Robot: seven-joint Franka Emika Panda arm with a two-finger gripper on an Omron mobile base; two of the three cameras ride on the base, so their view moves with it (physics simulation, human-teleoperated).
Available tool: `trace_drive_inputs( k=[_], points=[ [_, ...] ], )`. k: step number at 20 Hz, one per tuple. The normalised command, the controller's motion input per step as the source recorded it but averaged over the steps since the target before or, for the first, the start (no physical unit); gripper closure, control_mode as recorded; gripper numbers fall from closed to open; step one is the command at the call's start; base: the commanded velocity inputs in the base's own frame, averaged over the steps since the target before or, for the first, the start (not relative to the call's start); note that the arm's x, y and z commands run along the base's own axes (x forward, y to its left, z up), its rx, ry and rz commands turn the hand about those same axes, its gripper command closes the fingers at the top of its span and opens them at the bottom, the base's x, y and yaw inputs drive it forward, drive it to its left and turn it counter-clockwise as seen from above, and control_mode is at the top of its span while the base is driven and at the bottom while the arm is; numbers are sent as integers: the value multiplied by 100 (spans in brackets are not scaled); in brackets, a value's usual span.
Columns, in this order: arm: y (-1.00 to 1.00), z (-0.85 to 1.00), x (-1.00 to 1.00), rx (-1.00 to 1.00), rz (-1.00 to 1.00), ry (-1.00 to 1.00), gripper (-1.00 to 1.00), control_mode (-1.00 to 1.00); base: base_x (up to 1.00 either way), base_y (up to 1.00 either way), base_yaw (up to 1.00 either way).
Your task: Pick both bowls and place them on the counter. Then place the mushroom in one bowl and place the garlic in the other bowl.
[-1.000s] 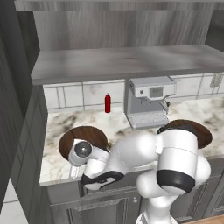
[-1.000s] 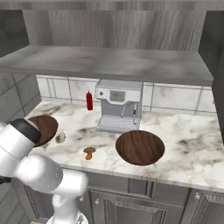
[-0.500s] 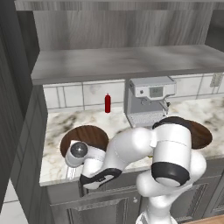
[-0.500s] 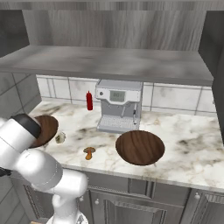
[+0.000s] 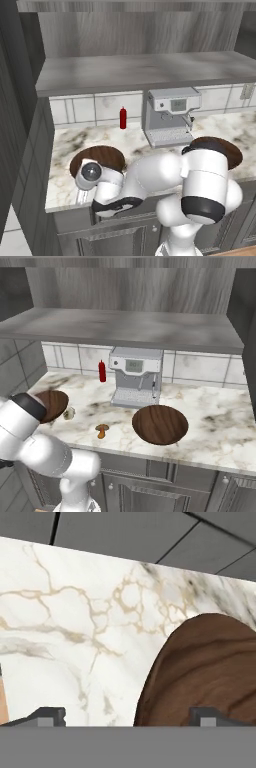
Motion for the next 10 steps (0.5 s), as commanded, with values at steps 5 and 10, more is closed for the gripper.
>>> trace_drive_inputs(
  k=[5,10],
  points=[
    [-31,30,0,0,-4,-2,-100,-100,0,0,0],
    [-40,36,-1,3,-4,0,-100,-100,0,0,0]
  ],
)
